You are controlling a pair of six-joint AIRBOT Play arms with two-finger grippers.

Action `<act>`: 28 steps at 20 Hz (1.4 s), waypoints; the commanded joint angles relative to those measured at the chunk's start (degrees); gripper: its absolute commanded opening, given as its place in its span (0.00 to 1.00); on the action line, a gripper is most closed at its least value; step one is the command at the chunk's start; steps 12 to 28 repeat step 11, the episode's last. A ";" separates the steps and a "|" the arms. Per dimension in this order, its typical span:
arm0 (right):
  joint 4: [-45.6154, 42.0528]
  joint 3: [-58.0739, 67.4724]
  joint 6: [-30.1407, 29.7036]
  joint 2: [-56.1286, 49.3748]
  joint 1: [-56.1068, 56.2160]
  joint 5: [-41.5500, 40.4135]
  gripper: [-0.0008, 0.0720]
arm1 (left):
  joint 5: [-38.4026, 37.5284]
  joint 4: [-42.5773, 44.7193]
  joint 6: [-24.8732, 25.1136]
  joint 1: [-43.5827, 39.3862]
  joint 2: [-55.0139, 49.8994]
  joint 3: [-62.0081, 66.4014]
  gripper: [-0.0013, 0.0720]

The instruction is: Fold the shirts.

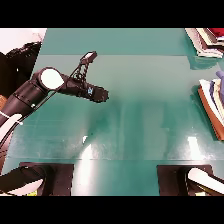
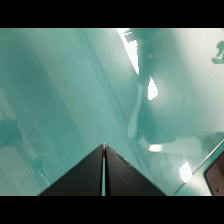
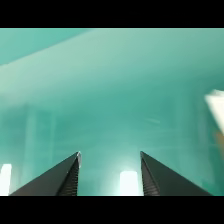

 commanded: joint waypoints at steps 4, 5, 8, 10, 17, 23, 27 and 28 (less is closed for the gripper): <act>1.44 0.11 -0.15 -0.02 22.16 -9.46 0.03 | 2.60 0.02 0.00 -0.02 0.00 0.07 0.05; 1.44 0.09 -0.17 -0.02 23.30 -9.68 0.03 | 2.60 0.02 0.00 -0.02 0.00 0.07 0.05; 1.44 0.09 -0.15 -0.02 24.68 -9.62 0.03 | 2.60 0.02 0.00 -0.02 0.00 0.07 0.05; 1.44 0.09 -0.15 -0.02 24.65 -9.68 0.03 | 2.60 0.02 0.00 -0.02 0.00 0.07 0.05; 1.46 0.09 -0.15 -0.02 24.65 -9.70 0.03 | 2.60 0.02 0.00 -0.02 0.00 0.07 0.05; 1.46 0.09 -0.15 -0.02 24.65 -9.70 0.03 | 2.60 0.02 0.00 -0.02 0.00 0.07 0.05; 1.46 0.09 -0.15 -0.02 24.65 -9.70 0.03 | 2.60 0.02 0.00 -0.02 0.00 0.07 0.05; 1.46 0.09 -0.15 -0.02 24.65 -9.70 0.03 | 2.60 0.02 0.00 -0.02 0.00 0.07 0.05</act>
